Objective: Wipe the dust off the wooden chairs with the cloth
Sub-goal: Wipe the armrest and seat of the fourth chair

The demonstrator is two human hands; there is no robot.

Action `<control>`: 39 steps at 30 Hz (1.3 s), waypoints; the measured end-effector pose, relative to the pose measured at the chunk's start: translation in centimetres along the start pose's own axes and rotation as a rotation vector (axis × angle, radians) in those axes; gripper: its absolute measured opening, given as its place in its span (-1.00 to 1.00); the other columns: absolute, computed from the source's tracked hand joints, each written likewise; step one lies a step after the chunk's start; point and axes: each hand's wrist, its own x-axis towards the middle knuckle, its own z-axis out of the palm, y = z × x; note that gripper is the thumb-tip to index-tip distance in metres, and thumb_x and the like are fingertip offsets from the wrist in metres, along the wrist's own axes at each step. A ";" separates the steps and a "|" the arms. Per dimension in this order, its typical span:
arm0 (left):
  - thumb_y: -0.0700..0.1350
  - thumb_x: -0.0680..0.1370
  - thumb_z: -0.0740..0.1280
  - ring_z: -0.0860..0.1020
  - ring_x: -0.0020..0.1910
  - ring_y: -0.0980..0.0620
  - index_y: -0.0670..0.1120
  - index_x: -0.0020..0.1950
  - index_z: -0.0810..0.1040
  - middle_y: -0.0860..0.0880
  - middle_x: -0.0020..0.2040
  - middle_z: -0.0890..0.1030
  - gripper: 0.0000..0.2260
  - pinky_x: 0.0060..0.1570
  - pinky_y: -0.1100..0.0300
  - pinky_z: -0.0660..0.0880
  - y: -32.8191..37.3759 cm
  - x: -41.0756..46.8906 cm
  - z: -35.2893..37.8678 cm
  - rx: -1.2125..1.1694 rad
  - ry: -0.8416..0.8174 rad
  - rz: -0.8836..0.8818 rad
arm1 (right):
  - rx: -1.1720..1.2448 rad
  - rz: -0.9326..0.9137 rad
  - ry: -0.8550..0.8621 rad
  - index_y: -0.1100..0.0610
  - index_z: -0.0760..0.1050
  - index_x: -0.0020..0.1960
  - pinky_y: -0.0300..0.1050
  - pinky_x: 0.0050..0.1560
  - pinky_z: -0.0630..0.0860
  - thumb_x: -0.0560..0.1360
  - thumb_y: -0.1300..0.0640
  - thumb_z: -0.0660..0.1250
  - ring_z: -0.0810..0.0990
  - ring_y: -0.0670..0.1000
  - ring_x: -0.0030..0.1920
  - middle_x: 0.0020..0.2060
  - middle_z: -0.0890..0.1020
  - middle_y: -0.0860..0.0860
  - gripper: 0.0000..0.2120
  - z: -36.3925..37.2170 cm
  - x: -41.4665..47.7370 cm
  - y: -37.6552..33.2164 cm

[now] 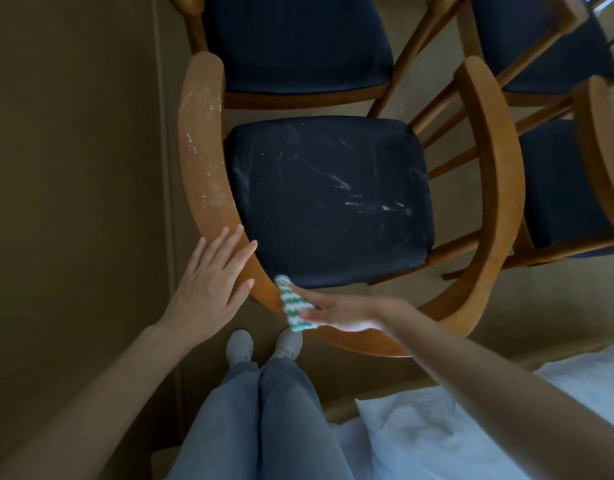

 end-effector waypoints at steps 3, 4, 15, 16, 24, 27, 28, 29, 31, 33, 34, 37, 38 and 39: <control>0.12 0.56 -0.03 0.06 0.47 -0.04 -0.08 0.46 0.27 -0.14 0.49 0.21 -0.47 0.38 -0.07 0.01 -1.0 -0.5 -0.2 0.014 0.008 -0.027 | 0.007 -0.021 0.185 -0.17 -0.34 0.50 0.07 0.42 0.19 0.63 -0.11 0.05 0.27 0.16 0.42 0.49 0.21 0.11 -0.35 0.4 4.8 -3.7; 0.12 0.55 -0.04 0.06 0.47 -0.04 -0.08 0.46 0.27 -0.14 0.49 0.21 -0.47 0.38 -0.07 0.01 -1.3 -0.6 -0.2 0.013 0.010 -0.038 | 0.093 -0.053 0.224 -0.16 -0.35 0.50 0.08 0.42 0.20 0.63 -0.09 0.07 0.30 0.17 0.40 0.47 0.25 0.12 -0.33 0.4 5.9 -4.8; 0.15 0.54 -0.10 0.01 0.49 -0.02 -0.05 0.49 0.17 -0.10 0.52 0.12 -0.44 0.41 -0.02 -0.05 -1.9 -2.2 -0.5 -0.032 0.017 -0.066 | -0.196 0.057 0.272 -0.15 -0.07 0.53 -0.03 0.22 0.39 0.62 -0.09 0.07 0.43 0.07 0.27 0.40 0.37 0.06 -0.46 2.2 -0.6 -0.2; 0.15 0.54 -0.11 0.01 0.49 -0.02 -0.05 0.49 0.16 -0.10 0.52 0.12 -0.43 0.42 -0.02 -0.06 -2.0 -2.4 -0.5 -0.041 0.016 -0.075 | -0.242 0.067 0.270 -0.15 -0.07 0.53 -0.03 0.22 0.40 0.62 -0.10 0.07 0.44 0.07 0.27 0.40 0.37 0.06 -0.46 2.3 -1.4 0.1; 0.18 0.53 -0.14 -0.06 0.49 0.04 -0.01 0.51 0.04 -0.02 0.52 0.02 -0.43 0.43 0.04 -0.12 -4.1 -3.8 -0.6 -0.063 0.031 -0.173 | -0.490 -0.037 0.422 -0.07 -0.28 0.53 -0.09 0.03 0.41 0.64 -0.07 0.04 0.49 0.10 0.21 0.41 0.36 0.08 -0.38 3.1 1.4 -2.0; 0.17 0.53 -0.12 -0.01 0.49 0.00 -0.05 0.50 0.10 -0.07 0.52 0.08 -0.42 0.43 0.00 -0.07 -4.1 -3.9 -0.6 -0.086 0.039 -0.168 | -0.399 -0.019 0.480 -0.03 -0.22 0.55 -0.09 -0.11 0.35 0.64 -0.06 0.04 0.52 0.17 0.13 0.30 0.46 0.16 -0.40 3.1 3.2 -3.5; 0.16 0.53 -0.12 0.00 0.49 0.00 -0.06 0.50 0.12 -0.08 0.52 0.10 -0.42 0.43 0.00 -0.06 -3.9 -3.9 -0.5 -0.091 0.041 -0.161 | -0.379 -0.007 0.494 -0.02 -0.18 0.55 -0.07 -0.08 0.37 0.64 -0.06 0.04 0.52 0.18 0.14 0.28 0.47 0.17 -0.41 3.2 3.4 -3.7; 0.16 0.54 -0.11 0.01 0.49 -0.01 -0.06 0.51 0.12 -0.08 0.52 0.10 -0.42 0.43 0.00 -0.06 -3.7 -3.8 -0.4 -0.093 0.042 -0.153 | -0.373 -0.001 0.503 -0.01 -0.14 0.55 -0.05 -0.03 0.40 0.64 -0.06 0.05 0.52 0.18 0.16 0.28 0.48 0.17 -0.42 3.3 3.3 -3.7; 0.16 0.54 -0.12 0.00 0.49 0.01 -0.04 0.51 0.10 -0.05 0.52 0.07 -0.43 0.42 0.02 -0.08 -3.1 -3.4 -0.3 -0.094 0.042 -0.132 | -0.403 0.028 0.488 0.00 -0.07 0.55 -0.02 0.06 0.44 0.63 -0.06 0.06 0.51 0.14 0.18 0.29 0.47 0.14 -0.44 3.3 2.1 -3.1; 0.16 0.53 -0.13 -0.02 0.49 0.02 -0.01 0.50 0.05 -0.01 0.50 0.03 -0.44 0.41 0.04 -0.09 -2.3 -2.9 -0.3 -0.093 0.039 -0.104 | -0.492 0.068 0.453 -0.02 -0.03 0.54 -0.03 0.11 0.44 0.63 -0.07 0.07 0.50 0.11 0.21 0.33 0.45 0.11 -0.46 3.3 0.0 -2.0; 0.16 0.54 -0.12 -0.01 0.49 0.03 -0.01 0.50 0.05 -0.01 0.50 0.03 -0.45 0.41 0.03 -0.08 -1.9 -2.6 -0.2 -0.092 0.040 -0.086 | -0.542 0.087 0.447 -0.03 -0.01 0.54 -0.05 0.12 0.44 0.63 -0.10 0.06 0.49 0.09 0.22 0.34 0.44 0.08 -0.46 3.4 -1.3 -1.2; 0.13 0.56 -0.07 0.03 0.48 -0.01 -0.04 0.50 0.11 -0.04 0.50 0.08 -0.47 0.41 -0.02 0.00 -0.5 -1.6 0.0 -0.085 0.039 -0.031 | -0.626 0.124 0.512 -0.10 0.09 0.50 -0.09 0.15 0.43 0.57 -0.27 -0.04 0.50 0.01 0.21 0.32 0.47 0.00 -0.45 3.6 -5.1 1.8; 0.12 0.57 -0.06 0.07 0.48 -0.03 -0.05 0.50 0.14 -0.07 0.50 0.12 -0.47 0.40 -0.04 0.03 0.0 -1.3 0.2 -0.081 0.037 -0.010 | -0.627 0.143 0.545 -0.12 0.14 0.48 -0.08 0.20 0.40 0.51 -0.36 -0.15 0.49 -0.02 0.23 0.31 0.48 -0.03 -0.38 3.6 -6.5 3.0; 0.12 0.58 -0.05 0.11 0.47 -0.06 -0.06 0.50 0.17 -0.10 0.50 0.16 -0.48 0.38 -0.07 0.07 0.4 -1.0 0.3 -0.076 0.035 0.012 | -0.625 0.158 0.590 -0.14 0.18 0.46 -0.07 0.27 0.35 0.44 -0.42 -0.28 0.46 -0.06 0.27 0.32 0.48 -0.06 -0.27 3.6 -7.9 4.3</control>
